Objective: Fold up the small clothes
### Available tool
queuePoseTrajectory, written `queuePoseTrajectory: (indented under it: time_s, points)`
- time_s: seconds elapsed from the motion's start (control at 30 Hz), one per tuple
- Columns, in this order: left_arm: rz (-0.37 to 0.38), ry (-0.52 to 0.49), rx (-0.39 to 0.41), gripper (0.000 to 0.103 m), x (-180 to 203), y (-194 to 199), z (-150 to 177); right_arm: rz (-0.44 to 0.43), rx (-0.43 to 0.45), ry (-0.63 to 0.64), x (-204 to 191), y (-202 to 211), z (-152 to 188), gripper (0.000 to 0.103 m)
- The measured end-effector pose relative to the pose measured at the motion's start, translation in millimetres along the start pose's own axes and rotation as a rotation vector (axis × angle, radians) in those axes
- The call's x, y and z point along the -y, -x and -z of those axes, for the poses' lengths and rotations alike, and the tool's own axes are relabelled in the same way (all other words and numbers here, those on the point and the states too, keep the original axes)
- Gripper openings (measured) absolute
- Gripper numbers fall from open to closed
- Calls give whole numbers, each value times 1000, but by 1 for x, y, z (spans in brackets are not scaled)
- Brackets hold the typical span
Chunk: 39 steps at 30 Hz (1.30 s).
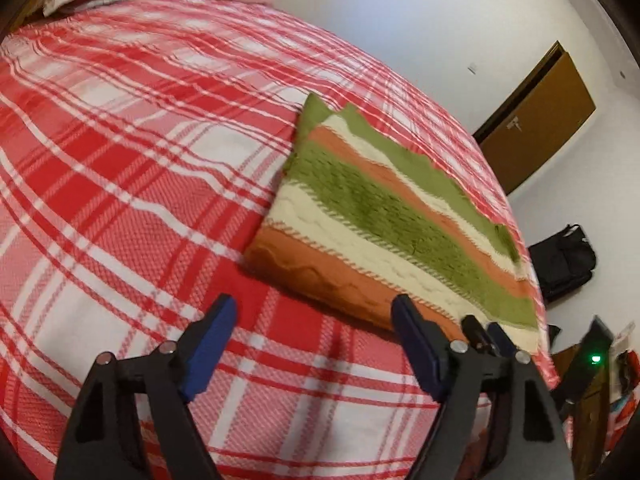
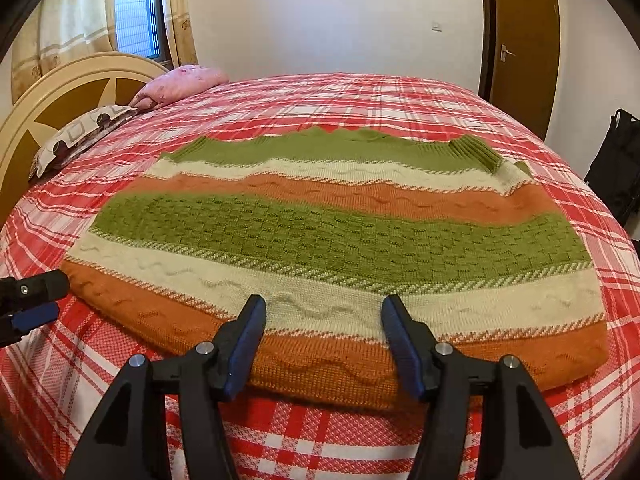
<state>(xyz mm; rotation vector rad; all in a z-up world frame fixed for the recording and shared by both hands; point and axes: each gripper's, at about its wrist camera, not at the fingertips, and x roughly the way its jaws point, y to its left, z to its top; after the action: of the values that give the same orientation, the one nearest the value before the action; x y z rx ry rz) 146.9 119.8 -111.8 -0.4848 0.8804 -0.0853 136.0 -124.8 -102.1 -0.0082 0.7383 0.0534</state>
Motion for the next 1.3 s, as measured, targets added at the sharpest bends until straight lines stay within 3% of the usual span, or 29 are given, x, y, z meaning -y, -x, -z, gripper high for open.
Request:
queuePoseTrajectory:
  time_s: [0.1,0.33,0.37,0.47,0.57,0.67,0.73,0.77,0.9,1.03,1.3]
  points:
    - [-25,-17,-10,81,0,-9,-2,1,0,1,0,0,0,61]
    - [58,99,26,81,-5,-25,-28,3,0,4,0,0,0,61]
    - [65,109,36,78,-5,-26,-29,3,-1,4,0,0,0,61]
    - [75,118,49,54,-3,-27,-31,6,-5,5,-1,0,-1,61]
    - [39,80,66,29,0,-29,-35,-10,-3,-5,1,3,-7,61]
    - [48,74,61,30,-3,-32,-38,-26,37,-11,1,7,-22,61]
    - [43,81,57,30,-5,-34,-36,-36,51,10,-2,4,-39,40]
    - [33,75,61,30,-4,-35,-33,-45,38,20,-5,-2,-48,18]
    - [21,44,78,30,-1,-37,-31,-73,-23,2,-16,-41,-76,17]
    - [37,66,68,34,-7,-37,-33,-88,-76,-12,-24,-67,-75,17]
    - [42,50,93,34,-6,-39,-33,-112,-139,-5,-26,-71,-94,17]
